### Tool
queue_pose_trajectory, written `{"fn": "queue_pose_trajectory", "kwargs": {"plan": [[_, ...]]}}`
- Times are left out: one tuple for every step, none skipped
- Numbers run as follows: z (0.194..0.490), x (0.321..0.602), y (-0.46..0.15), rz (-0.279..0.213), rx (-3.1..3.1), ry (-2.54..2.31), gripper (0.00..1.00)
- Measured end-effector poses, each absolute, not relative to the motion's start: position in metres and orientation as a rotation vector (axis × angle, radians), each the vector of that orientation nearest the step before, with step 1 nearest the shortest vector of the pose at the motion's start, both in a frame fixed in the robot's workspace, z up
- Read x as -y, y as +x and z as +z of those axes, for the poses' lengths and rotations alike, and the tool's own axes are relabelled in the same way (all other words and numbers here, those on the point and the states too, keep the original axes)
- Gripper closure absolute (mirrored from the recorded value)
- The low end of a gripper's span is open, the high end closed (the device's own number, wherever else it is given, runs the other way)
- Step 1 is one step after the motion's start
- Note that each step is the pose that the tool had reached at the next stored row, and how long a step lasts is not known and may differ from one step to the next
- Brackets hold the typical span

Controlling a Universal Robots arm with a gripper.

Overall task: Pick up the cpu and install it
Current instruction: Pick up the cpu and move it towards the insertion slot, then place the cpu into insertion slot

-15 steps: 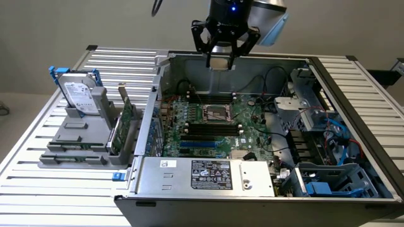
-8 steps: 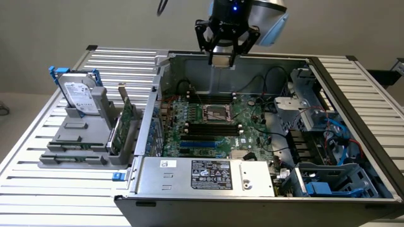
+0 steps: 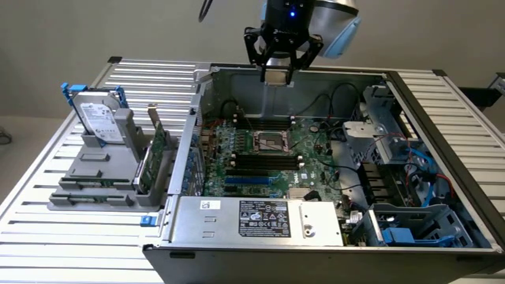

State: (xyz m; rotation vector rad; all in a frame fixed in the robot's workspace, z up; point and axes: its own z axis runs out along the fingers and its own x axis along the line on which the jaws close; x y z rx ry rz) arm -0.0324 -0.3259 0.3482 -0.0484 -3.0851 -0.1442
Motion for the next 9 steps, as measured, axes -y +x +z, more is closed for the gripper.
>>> {"fn": "queue_pose_trajectory", "kwargs": {"plan": [[0.3482, 0.3259, -0.0324, -0.144, 3.085, -0.048, 0.45], [0.3482, 0.3259, -0.0324, -0.144, 3.085, -0.048, 0.45], [0.3482, 0.3259, -0.0324, -0.144, 3.085, -0.048, 0.45], [0.3482, 0.3259, -0.0324, -0.144, 3.085, -0.048, 0.45], [0.3482, 0.3259, -0.0324, -0.144, 3.085, -0.048, 0.45], [0.3482, 0.3259, -0.0324, -0.144, 3.085, -0.048, 0.45], [0.3482, 0.3259, -0.0324, -0.144, 3.085, -0.048, 0.45], [0.3482, 0.3259, -0.0324, -0.144, 3.085, -0.048, 0.45], [0.3482, 0.3259, -0.0324, -0.144, 3.085, -0.048, 0.45]]}}
